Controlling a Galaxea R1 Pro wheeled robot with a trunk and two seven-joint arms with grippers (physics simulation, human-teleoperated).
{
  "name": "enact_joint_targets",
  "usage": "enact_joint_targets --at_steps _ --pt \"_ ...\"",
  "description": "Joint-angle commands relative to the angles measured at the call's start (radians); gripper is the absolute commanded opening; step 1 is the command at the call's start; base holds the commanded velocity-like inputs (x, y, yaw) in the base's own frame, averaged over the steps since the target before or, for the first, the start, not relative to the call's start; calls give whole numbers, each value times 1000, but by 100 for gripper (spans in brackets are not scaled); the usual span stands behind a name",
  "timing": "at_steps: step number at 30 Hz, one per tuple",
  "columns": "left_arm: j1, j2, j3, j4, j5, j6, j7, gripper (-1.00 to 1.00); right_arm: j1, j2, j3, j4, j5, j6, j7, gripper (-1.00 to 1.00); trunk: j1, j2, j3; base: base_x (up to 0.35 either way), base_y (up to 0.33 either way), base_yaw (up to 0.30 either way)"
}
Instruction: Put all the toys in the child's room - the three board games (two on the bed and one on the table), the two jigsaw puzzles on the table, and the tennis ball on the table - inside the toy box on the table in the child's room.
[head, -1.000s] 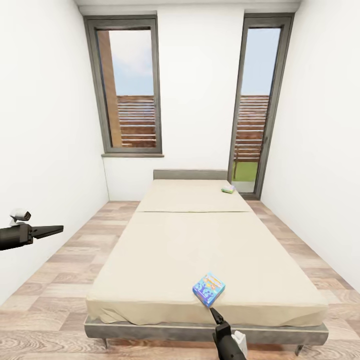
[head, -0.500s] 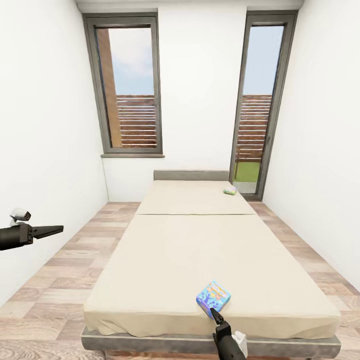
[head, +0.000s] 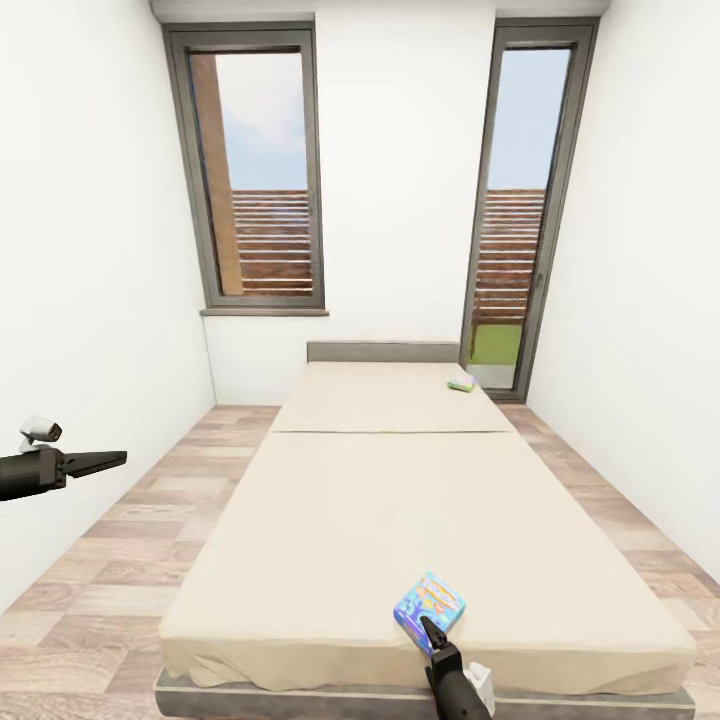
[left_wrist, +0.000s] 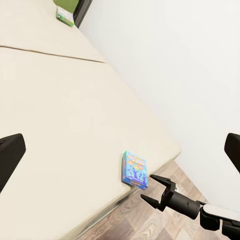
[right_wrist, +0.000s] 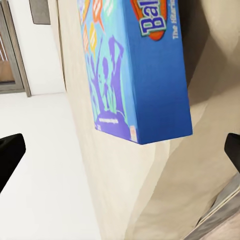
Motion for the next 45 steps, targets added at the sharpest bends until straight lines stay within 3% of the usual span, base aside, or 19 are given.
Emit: enact_joint_targets --at_steps 1,17,34,45 --pt "-1 0 0 0 -1 11 -4 100 0 0 -1 0 -10 6 2 100 0 0 -1 25 0 0" --pt "0 0 0 0 0 11 -4 100 0 0 -1 0 -10 5 2 100 0 0 -1 5 0 0" --pt "0 0 0 0 0 11 -4 100 0 -1 -1 0 -10 5 2 100 50 -91 -42 0 0 0" --pt "0 0 0 0 1 11 -4 100 0 -1 -1 0 -10 5 2 100 50 -91 -42 0 0 0"
